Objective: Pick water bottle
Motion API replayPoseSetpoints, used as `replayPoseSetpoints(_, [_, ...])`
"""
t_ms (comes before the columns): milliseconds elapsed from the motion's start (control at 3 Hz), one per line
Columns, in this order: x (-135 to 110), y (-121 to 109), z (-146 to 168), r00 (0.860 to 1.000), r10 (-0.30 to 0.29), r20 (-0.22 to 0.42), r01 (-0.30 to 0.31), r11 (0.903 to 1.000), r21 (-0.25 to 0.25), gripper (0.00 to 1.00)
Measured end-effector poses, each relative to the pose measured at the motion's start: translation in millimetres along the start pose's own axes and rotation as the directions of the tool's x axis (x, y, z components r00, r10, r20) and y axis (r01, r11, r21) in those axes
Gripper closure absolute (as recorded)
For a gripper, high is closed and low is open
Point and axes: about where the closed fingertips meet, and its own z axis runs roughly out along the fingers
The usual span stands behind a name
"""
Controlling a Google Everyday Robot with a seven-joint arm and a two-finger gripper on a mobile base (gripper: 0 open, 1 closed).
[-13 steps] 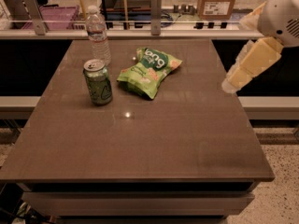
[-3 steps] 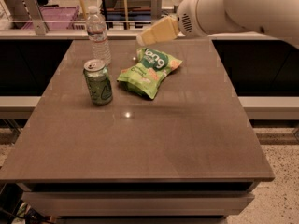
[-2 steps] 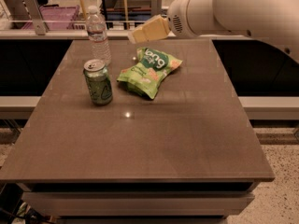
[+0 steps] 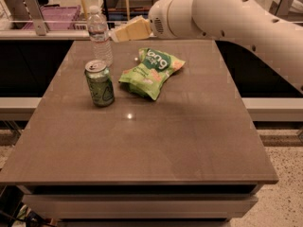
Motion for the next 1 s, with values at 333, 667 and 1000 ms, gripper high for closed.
replayPoseSetpoints(333, [0, 6, 35, 0.999, 0.028, 0.033, -0.026, 0.9985, -0.048, 0.0])
replayPoseSetpoints(667, [0, 9, 69, 0.997, 0.057, 0.058, -0.052, 0.9949, -0.087, 0.0])
replayPoseSetpoints(1000, [-6, 15, 96, 0.996, 0.06, 0.071, -0.051, 0.991, -0.124, 0.0])
